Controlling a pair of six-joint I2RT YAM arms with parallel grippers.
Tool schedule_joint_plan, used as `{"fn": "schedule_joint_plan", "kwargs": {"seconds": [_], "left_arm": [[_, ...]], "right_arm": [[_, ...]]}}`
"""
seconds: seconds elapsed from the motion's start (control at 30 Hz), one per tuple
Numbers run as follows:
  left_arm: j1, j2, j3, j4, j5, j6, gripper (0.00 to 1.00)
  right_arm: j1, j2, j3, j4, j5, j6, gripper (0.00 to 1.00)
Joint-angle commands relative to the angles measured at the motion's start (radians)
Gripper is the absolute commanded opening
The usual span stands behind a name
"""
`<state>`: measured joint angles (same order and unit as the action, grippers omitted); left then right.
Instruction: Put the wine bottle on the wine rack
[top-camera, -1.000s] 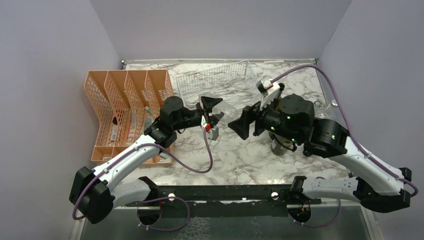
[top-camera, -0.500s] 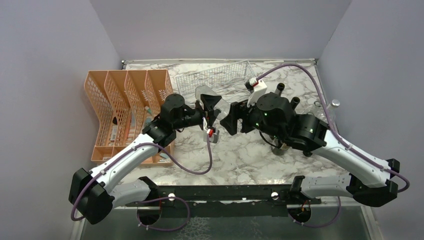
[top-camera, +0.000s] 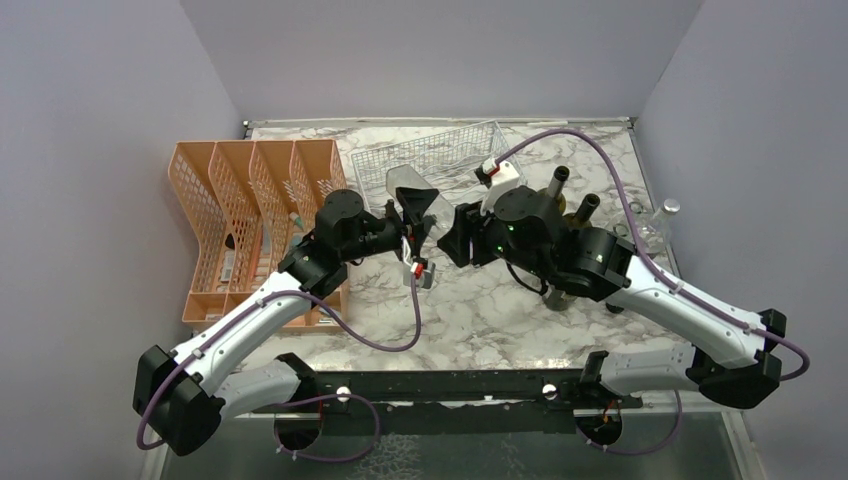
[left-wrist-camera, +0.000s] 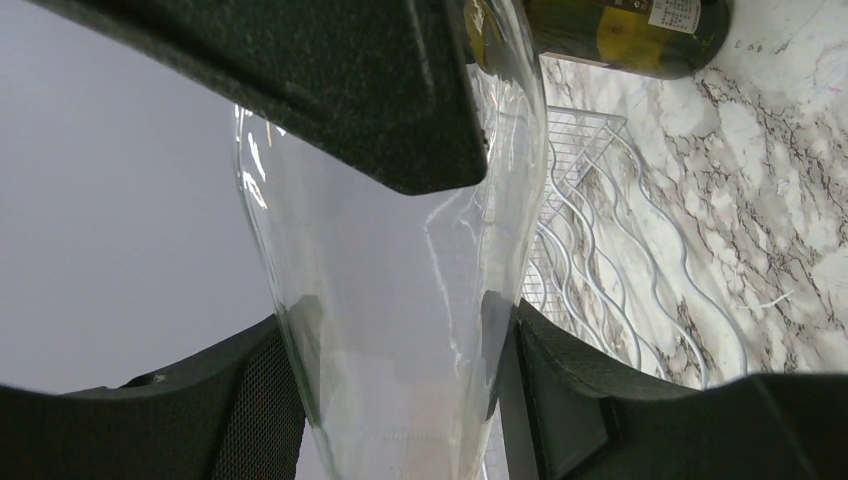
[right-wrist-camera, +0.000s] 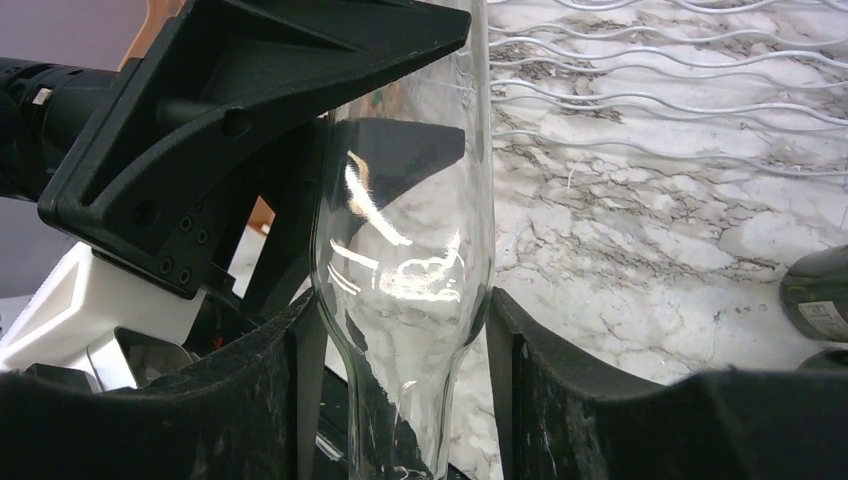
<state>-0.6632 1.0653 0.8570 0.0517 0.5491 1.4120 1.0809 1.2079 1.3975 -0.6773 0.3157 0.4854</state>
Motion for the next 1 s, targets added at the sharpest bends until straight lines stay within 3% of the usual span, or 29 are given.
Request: {"fn": "schedule_joint_plan", "kwargs": {"seconds": [0.0,0.07,0.1,0.13,0.17,0.53,0.83,0.97], "left_arm": [[-0.015,-0.027,0.025,0.071,0.028,0.010,0.25],[-0.017,-0.025,0.020,0.080,0.024,0.001,0.41],[-0.016,-0.026,0.014,0.092,0.020,-0.007,0.51],[-0.016,-0.027,0.005,0.105,0.015,-0.009,0.90],[-0.016,-0.030,-0.006,0.119,0.008,-0.007,0.99],[-0.016,-0.109,-0.116,0.211,-0.020,-0.172,0.99],[-0.016,-0.134,-0.178,0.188,-0.008,-0.300,0.99],[-0.016,-0.093,-0.194,0.173,0.086,-0.419,0.99]], "right_arm": [[0.006,-0.030,-0.042,0.129,0.027,-0.017,0.19],[0.007,-0.041,-0.053,0.145,0.043,-0.032,0.04],[0.006,-0.045,-0.056,0.148,0.052,-0.038,0.01],[0.006,-0.050,-0.060,0.152,0.064,-0.041,0.01],[0.006,-0.058,-0.066,0.159,0.076,-0.044,0.01],[0.006,-0.153,-0.179,0.227,0.214,-0.062,0.01],[0.006,-0.207,-0.280,0.316,0.184,-0.086,0.01],[0.006,-0.213,-0.273,0.309,0.150,-0.071,0.01]]}}
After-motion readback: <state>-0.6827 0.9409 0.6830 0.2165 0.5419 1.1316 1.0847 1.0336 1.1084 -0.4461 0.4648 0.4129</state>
